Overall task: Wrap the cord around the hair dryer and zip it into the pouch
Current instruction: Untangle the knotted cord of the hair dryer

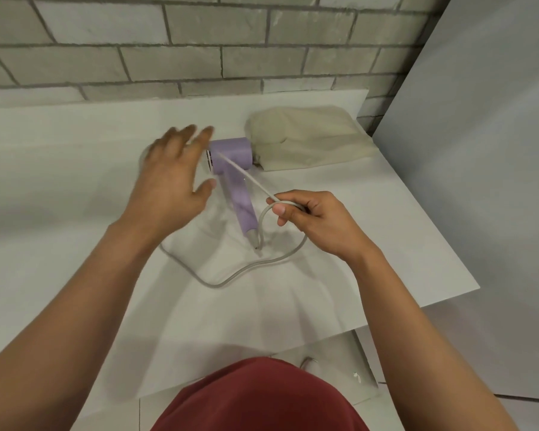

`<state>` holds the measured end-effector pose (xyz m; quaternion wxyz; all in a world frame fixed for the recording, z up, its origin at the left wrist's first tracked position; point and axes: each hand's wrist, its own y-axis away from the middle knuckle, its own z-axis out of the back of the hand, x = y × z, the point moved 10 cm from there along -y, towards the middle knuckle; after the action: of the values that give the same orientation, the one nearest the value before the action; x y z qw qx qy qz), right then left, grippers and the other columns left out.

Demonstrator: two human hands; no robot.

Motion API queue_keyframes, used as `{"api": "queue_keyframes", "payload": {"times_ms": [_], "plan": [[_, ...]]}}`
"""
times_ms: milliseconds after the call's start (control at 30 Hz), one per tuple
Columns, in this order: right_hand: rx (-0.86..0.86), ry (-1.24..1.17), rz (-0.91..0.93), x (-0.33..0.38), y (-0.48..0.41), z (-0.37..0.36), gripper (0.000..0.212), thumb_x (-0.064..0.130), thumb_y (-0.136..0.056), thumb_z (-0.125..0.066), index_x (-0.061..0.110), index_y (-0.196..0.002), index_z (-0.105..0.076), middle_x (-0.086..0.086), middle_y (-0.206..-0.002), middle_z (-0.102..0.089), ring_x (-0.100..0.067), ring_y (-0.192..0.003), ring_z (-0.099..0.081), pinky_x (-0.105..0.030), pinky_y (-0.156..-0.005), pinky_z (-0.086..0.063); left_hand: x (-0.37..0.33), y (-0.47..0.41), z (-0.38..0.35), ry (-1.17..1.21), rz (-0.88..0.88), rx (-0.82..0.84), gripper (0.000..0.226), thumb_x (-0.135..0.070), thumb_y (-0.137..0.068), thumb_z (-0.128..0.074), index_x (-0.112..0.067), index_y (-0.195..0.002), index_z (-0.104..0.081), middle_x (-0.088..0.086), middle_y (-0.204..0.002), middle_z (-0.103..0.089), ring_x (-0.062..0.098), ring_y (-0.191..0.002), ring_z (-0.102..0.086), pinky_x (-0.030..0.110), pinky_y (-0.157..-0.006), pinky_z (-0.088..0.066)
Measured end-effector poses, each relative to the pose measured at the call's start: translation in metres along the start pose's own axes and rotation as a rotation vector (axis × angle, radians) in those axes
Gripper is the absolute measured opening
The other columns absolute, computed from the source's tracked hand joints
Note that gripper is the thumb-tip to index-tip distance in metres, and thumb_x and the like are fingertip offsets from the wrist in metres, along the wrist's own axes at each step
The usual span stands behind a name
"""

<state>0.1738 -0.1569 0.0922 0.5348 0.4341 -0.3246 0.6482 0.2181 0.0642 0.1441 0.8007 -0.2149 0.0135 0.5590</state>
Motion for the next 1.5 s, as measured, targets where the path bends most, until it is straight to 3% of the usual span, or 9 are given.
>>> {"api": "queue_keyframes", "payload": {"times_ms": [200,333,633,767,867,967,1100,1267,1500], "plan": [[0.000,-0.012,0.038,0.007,-0.001,-0.003,0.014,0.031,-0.102,-0.068,0.032,-0.111,-0.078,0.000,-0.084,-0.075,-0.020,-0.082,-0.064,-0.027,-0.078,-0.048,-0.086,0.015,-0.028,-0.037,-0.495,0.049,0.032,-0.033,-0.101,-0.053,-0.020,-0.127,-0.068,0.002,-0.124,-0.071,0.027,-0.124,-0.062,0.048,-0.116,-0.034],[-0.001,-0.070,0.014,0.001,0.003,-0.002,0.015,0.029,-0.102,-0.068,0.029,-0.113,-0.079,-0.001,-0.087,-0.077,-0.010,-0.070,-0.060,-0.024,-0.075,-0.050,-0.079,0.012,-0.010,-0.034,-0.395,-0.137,0.036,-0.037,-0.104,-0.046,-0.018,-0.104,-0.076,0.002,-0.094,-0.075,0.032,-0.091,-0.069,0.042,-0.095,-0.046],[-0.018,-0.115,0.002,-0.010,-0.003,-0.003,0.018,0.027,-0.104,-0.064,0.023,-0.118,-0.076,0.001,-0.090,-0.077,-0.012,-0.073,-0.066,-0.028,-0.080,-0.054,-0.015,0.007,0.042,0.234,0.013,-0.391,0.024,-0.030,-0.106,-0.054,-0.015,-0.109,-0.073,0.004,-0.097,-0.074,0.028,-0.087,-0.068,0.044,-0.084,-0.052],[0.010,-0.083,0.012,-0.005,-0.003,-0.007,0.017,0.027,-0.105,-0.063,0.025,-0.116,-0.076,-0.004,-0.089,-0.074,-0.011,-0.070,-0.061,-0.025,-0.075,-0.052,-0.011,0.005,0.020,0.103,0.017,-0.214,0.033,-0.027,-0.097,-0.056,-0.013,-0.124,-0.069,0.011,-0.111,-0.072,0.037,-0.098,-0.066,0.045,-0.087,-0.052],[0.041,-0.060,0.006,-0.006,-0.002,-0.012,0.018,0.028,-0.105,-0.063,0.028,-0.116,-0.077,-0.002,-0.090,-0.074,-0.009,-0.072,-0.059,-0.033,-0.075,-0.051,-0.045,0.007,-0.001,0.020,-0.242,-0.051,0.053,-0.025,-0.089,-0.059,-0.014,-0.141,-0.058,0.010,-0.135,-0.063,0.035,-0.122,-0.059,0.049,-0.105,-0.045],[0.058,-0.036,0.045,0.000,0.001,-0.013,0.019,0.026,-0.105,-0.063,0.028,-0.117,-0.077,-0.001,-0.088,-0.074,-0.010,-0.071,-0.059,-0.032,-0.074,-0.052,-0.083,0.015,-0.026,-0.033,-0.462,0.085,0.038,-0.034,-0.100,-0.053,-0.020,-0.133,-0.064,0.005,-0.117,-0.071,0.031,-0.108,-0.065,0.048,-0.095,-0.050],[0.034,-0.051,0.019,-0.006,0.003,-0.009,0.020,0.027,-0.105,-0.063,0.024,-0.119,-0.078,0.002,-0.094,-0.077,-0.012,-0.078,-0.067,-0.037,-0.085,-0.056,-0.079,0.017,-0.033,0.126,-0.288,0.194,0.045,-0.057,-0.101,-0.031,-0.039,-0.128,-0.062,-0.007,-0.104,-0.075,0.025,-0.092,-0.069,0.044,-0.075,-0.057],[-0.047,-0.053,-0.026,-0.024,0.008,0.006,0.022,0.027,-0.104,-0.064,0.024,-0.122,-0.077,0.011,-0.113,-0.078,-0.005,-0.104,-0.072,-0.034,-0.098,-0.056,-0.026,0.009,0.010,0.490,0.011,-0.168,0.021,-0.031,-0.107,-0.051,-0.026,-0.118,-0.068,-0.020,-0.079,-0.063,0.011,-0.067,-0.058,0.025,-0.072,-0.048],[-0.071,-0.068,-0.027,-0.027,0.009,0.007,0.020,0.028,-0.106,-0.062,0.022,-0.118,-0.075,0.005,-0.098,-0.079,-0.016,-0.077,-0.070,-0.021,-0.074,-0.053,0.031,0.020,0.029,0.752,0.284,-0.249,0.016,-0.036,-0.105,-0.053,-0.035,-0.110,-0.068,-0.012,-0.066,-0.057,0.011,-0.059,-0.050,0.030,-0.060,-0.045]]}}
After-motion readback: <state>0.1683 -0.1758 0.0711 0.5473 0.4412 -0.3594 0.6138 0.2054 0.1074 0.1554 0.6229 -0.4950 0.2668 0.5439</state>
